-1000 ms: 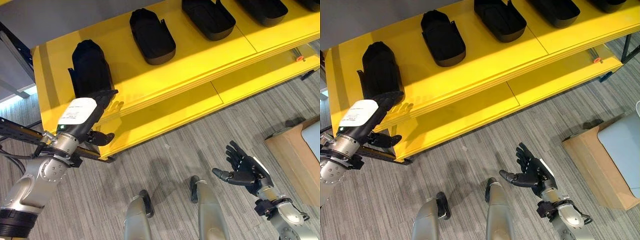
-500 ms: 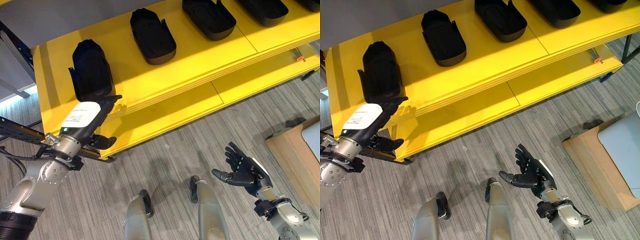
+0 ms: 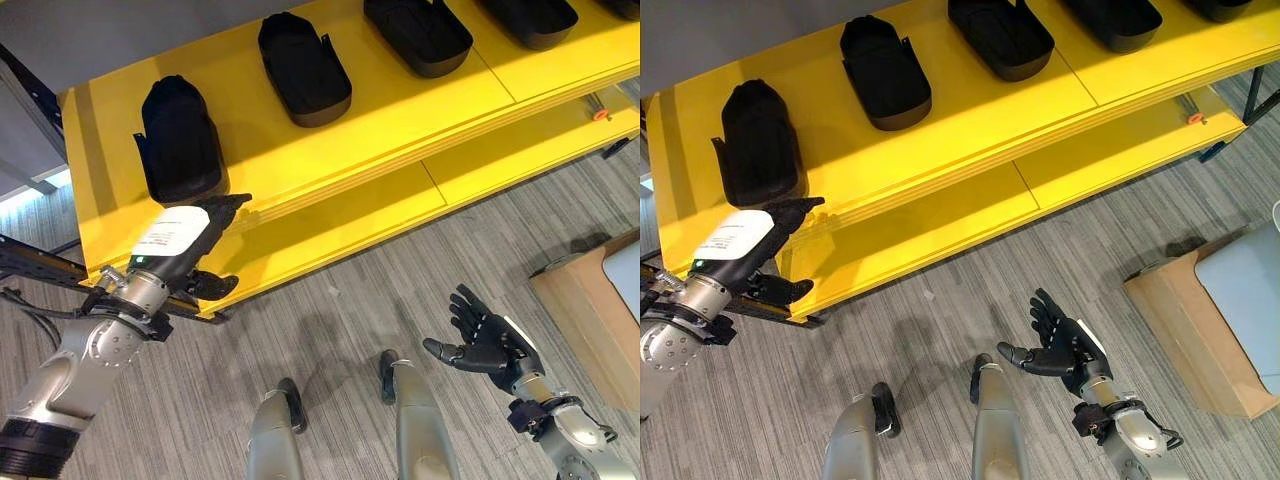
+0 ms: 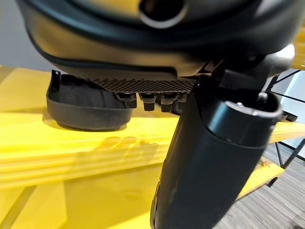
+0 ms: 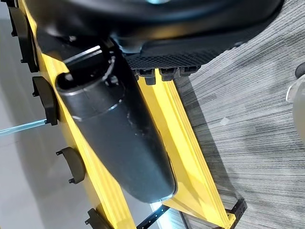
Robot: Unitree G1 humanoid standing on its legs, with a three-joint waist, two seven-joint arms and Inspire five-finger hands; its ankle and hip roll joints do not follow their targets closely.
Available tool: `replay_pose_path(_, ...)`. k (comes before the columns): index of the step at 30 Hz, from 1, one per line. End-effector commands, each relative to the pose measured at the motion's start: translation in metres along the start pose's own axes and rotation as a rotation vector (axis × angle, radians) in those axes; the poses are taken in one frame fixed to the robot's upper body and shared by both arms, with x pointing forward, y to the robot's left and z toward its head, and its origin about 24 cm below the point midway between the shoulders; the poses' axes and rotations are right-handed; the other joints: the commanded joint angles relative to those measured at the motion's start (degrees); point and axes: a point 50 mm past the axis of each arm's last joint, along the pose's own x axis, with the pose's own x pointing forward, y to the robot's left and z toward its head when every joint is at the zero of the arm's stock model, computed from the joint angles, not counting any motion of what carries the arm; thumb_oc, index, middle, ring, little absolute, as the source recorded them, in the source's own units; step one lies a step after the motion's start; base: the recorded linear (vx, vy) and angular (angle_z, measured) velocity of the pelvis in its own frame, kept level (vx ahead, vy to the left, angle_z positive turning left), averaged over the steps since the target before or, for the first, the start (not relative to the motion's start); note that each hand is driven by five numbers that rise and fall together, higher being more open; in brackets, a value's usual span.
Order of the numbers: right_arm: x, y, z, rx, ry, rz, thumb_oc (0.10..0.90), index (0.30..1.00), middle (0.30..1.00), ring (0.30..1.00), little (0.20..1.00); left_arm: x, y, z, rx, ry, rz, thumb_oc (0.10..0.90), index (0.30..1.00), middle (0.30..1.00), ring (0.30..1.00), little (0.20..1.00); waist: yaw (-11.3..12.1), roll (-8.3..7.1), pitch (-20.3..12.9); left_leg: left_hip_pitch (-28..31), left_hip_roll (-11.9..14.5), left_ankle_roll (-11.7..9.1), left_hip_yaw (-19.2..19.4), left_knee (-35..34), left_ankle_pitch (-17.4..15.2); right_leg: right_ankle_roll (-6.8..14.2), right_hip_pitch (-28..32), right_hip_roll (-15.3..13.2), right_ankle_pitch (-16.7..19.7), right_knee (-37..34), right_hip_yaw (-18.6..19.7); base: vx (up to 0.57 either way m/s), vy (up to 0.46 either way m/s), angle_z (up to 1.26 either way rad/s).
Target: Move parts from the plastic box to the shelf.
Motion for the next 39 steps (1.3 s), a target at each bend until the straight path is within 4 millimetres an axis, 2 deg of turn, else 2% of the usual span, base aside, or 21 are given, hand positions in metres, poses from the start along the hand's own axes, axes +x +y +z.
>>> replay_pose_path(1, -0.002, 0.005, 0.035, -0.058, -0.166, 0.056, 0.900, 1.000, 1.000, 1.000, 1.000, 0.010, 0.022, -0.002, 0.020, -0.005, 0.103, 0.900, 1.000, 1.000, 1.000, 1.000, -1.1, 0.15, -3.7, -0.6, 2.0, -0.2, -3.3, -3.7, 3.0, 3.9, 3.1, -1.9, -0.7, -4.8, 3.5, 0.00, 0.000, 0.00)
replay_pose_path(14, -0.002, 0.005, 0.033, -0.052, -0.157, 0.059, 0.900, 1.000, 1.000, 1.000, 1.000, 0.019, 0.018, -0.021, 0.048, 0.095, 0.110, 0.900, 1.000, 1.000, 1.000, 1.000, -1.5, 0.10, -3.7, -1.1, 2.1, -0.3, -3.3, -3.2, 2.9, 3.8, 2.6, -1.7, -0.9, -4.5, 3.7, 0.00, 0.000, 0.00)
replay_pose_path(19, -0.002, 0.004, 0.032, -0.048, -0.153, 0.059, 0.900, 1.000, 1.000, 1.000, 1.000, 0.023, 0.030, -0.026, 0.079, 0.114, 0.138, 0.900, 1.000, 1.000, 1.000, 1.000, -1.6, 0.17, -3.9, -0.9, 2.1, -0.3, -3.1, -3.3, 3.0, 3.9, 2.7, -1.9, -0.9, -4.5, 3.6, 0.01, 0.001, -0.02)
replay_pose_path(28, -0.002, 0.005, 0.029, -0.041, -0.139, 0.069, 0.900, 1.000, 1.000, 1.000, 1.000, 0.036, 0.054, -0.023, 0.110, 0.095, 0.194, 0.900, 1.000, 1.000, 1.000, 1.000, -1.9, 0.23, -4.1, -0.7, 2.1, -0.4, -3.1, -3.3, 2.9, 4.0, 2.9, -2.0, -1.0, -4.4, 3.6, 0.00, 0.000, 0.00)
replay_pose_path(39, -0.002, 0.006, 0.025, -0.030, -0.120, 0.076, 0.900, 1.000, 1.000, 1.000, 1.000, 0.047, 0.065, -0.027, 0.143, 0.118, 0.180, 0.900, 1.000, 1.000, 1.000, 1.000, -2.1, 0.26, -4.2, -0.4, 2.1, -0.4, -3.0, -3.5, 3.0, 4.1, 3.2, -2.0, -1.0, -4.5, 3.8, 0.00, 0.000, 0.00)
